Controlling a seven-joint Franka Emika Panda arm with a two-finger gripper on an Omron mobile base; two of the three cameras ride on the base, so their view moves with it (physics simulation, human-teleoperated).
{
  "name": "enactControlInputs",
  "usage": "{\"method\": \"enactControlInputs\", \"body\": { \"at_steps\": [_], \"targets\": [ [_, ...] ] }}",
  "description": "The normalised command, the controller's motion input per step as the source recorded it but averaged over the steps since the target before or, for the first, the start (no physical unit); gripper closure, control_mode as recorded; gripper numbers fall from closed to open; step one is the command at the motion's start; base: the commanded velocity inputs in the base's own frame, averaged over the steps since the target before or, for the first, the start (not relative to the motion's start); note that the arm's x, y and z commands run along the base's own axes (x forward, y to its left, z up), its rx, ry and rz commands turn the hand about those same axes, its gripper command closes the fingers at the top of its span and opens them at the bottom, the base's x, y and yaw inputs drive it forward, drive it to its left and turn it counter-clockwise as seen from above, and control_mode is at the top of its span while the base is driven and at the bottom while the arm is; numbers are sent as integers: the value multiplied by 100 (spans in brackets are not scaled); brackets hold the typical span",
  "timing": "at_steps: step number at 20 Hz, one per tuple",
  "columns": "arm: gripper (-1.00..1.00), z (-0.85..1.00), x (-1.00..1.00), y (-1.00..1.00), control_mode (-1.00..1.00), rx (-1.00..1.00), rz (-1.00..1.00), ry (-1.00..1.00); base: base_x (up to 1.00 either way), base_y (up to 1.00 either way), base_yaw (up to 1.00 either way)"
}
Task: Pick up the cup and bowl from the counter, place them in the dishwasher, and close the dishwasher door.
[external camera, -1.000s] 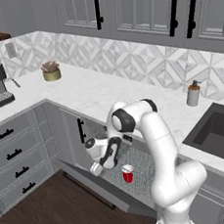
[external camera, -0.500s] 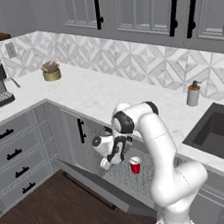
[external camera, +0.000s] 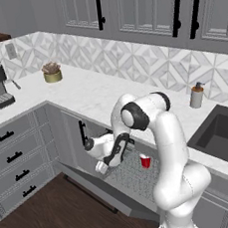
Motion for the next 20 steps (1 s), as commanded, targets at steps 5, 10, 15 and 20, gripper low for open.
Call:
{"method": "enactControlInputs", "body": {
  "at_steps": [5,10,15,20],
  "targets": [
    [-100,72,-100,100,-100,-9,-2,0,0,0,0],
    [-100,6,-100,100,-100,-42,-1,-6,0,0,0],
    [-100,-46,-100,100,-100,-55,-1,-2,0,0,0],
    [-100,-98,-61,27,-100,-54,-12,0,0,0,0]
  ]
}}
